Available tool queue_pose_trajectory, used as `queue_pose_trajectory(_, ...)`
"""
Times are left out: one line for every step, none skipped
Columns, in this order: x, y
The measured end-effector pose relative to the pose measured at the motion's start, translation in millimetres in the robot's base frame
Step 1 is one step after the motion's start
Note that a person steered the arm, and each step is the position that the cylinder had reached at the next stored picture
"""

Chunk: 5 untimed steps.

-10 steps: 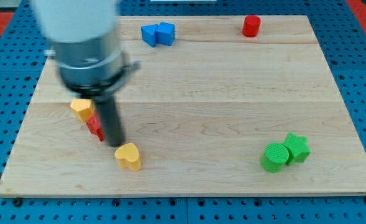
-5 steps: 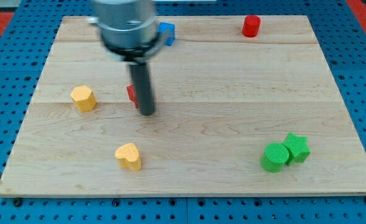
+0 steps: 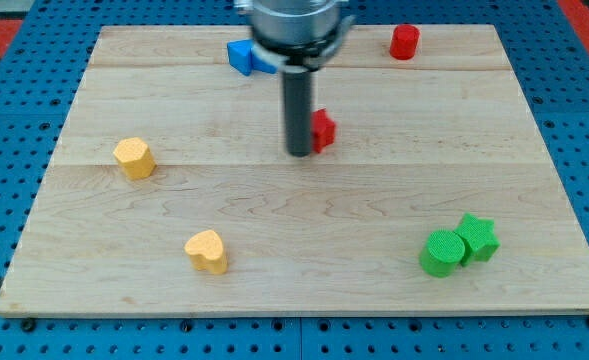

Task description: Push the red star into the red circle

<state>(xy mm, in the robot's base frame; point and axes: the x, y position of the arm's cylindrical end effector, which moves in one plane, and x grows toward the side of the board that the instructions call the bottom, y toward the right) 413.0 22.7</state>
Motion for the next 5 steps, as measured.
queue_pose_trajectory(-43, 44)
queue_pose_trajectory(-94, 62)
queue_pose_trajectory(-137, 62)
queue_pose_trajectory(-148, 23)
queue_pose_trajectory(-162, 26)
